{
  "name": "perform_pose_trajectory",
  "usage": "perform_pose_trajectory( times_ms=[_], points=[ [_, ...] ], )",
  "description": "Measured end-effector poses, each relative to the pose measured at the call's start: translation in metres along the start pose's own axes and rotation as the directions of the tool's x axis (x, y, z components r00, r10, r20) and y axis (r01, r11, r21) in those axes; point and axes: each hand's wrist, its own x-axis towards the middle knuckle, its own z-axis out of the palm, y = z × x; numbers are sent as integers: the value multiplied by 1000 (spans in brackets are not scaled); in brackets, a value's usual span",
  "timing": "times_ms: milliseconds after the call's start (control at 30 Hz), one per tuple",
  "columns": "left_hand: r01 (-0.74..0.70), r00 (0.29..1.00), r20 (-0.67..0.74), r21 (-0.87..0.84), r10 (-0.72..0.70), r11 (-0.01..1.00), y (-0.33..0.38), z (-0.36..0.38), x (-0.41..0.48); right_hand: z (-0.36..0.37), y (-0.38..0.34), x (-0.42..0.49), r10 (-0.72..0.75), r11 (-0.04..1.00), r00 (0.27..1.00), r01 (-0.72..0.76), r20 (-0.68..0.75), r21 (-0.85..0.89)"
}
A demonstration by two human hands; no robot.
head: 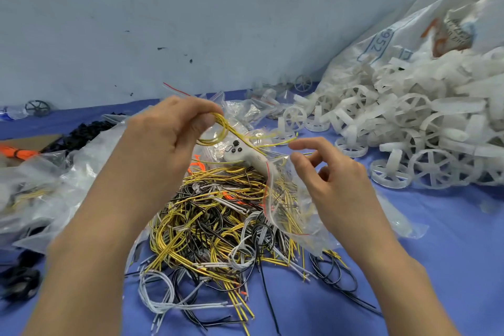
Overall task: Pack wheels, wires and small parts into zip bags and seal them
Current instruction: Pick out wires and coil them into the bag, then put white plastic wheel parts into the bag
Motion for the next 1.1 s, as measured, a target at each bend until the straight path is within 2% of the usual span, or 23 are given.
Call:
perform_pose_trajectory(
  times_ms=[67, 167, 233, 300, 400, 533, 667, 767, 833, 900, 967, 1033, 1100],
  points=[
    [-35, 998, 60, 14, 35, 999, 6, -5, -1, -1, -1, 0, -39, 999, 998, 38, -51, -3],
    [-55, 994, 98, 13, 54, 998, 13, -16, -2, -9, 0, 4, -24, 996, 986, 38, -165, 82],
    [-41, 984, 171, -7, 42, 999, 15, -23, -5, -14, -1, 5, -7, 988, 985, 34, -174, 153],
    [-28, 966, 255, -11, 30, 1000, 15, -27, -8, -16, -3, 5, -2, 972, 994, 28, -110, 234],
    [-7, 938, 348, -30, 17, 1000, 17, -17, -9, -12, -8, 2, -26, 955, 994, -6, 104, 296],
    [-12, 931, 363, -56, 31, 998, 23, 16, -4, -1, -12, 1, -39, 957, 956, -48, 289, 288],
    [-39, 963, 259, -145, 76, 989, 22, 42, -3, 2, -11, 1, -58, 962, 952, -27, 301, 271],
    [68, 967, 255, -269, 3, 961, 18, 57, -8, 0, -12, 2, -42, 945, 976, -31, 215, 327],
    [210, 945, 316, -393, -83, 895, 19, 68, -12, 0, -15, 1, -36, 913, 984, -38, 174, 405],
    [354, 916, 372, -577, -149, 736, 22, 75, -15, 0, -18, 0, -3, 860, 988, -76, 154, 505],
    [424, 891, 429, -670, -148, 609, 26, 76, -15, -1, -18, 0, 66, 809, 989, -132, 135, 573],
    [436, 876, 471, -686, -102, 582, 31, 74, -16, -2, -18, 1, 114, 773, 987, -157, 110, 614],
    [407, 891, 446, -698, -88, 590, 33, 72, -16, -4, -18, 1, 107, 768, 990, -143, 94, 624]
  ],
)
